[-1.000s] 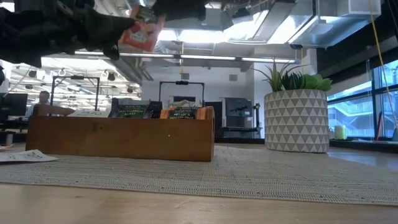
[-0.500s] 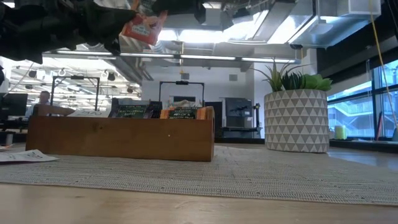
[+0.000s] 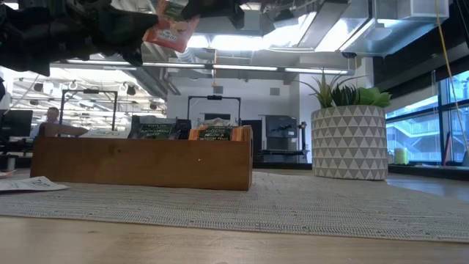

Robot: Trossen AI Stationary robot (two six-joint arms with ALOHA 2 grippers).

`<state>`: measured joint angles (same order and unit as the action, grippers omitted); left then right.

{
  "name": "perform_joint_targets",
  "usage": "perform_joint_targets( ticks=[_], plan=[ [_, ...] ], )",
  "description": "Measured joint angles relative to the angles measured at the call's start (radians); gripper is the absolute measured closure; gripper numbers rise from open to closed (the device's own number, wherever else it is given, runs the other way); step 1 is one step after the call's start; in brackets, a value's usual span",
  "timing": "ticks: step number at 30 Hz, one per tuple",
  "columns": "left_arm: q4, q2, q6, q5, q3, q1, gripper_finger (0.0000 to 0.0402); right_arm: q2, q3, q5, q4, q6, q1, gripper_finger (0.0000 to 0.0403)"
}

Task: Pick & Place Tea
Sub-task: Put the orange tea bag into the right section of the wooden organizer

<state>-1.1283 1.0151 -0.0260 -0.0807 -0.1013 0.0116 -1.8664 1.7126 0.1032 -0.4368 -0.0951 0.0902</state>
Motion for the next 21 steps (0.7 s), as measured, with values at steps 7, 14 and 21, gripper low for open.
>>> perform_joint_targets(
  ticks=[7,14,21],
  plan=[
    [0.068,0.000,0.013,0.000,0.000,0.000,0.0283,0.000,0.000,0.001,-0.153,-0.135,0.027,0.0399],
    [0.095,0.000,0.014,0.004,0.000,-0.024,0.0247,-0.021,0.000,0.033,-0.251,-0.325,0.129,0.0399],
    [0.120,-0.001,0.042,0.004,0.000,-0.033,0.0245,-0.115,-0.001,0.096,-0.255,-0.368,0.193,0.0399]
  ],
)
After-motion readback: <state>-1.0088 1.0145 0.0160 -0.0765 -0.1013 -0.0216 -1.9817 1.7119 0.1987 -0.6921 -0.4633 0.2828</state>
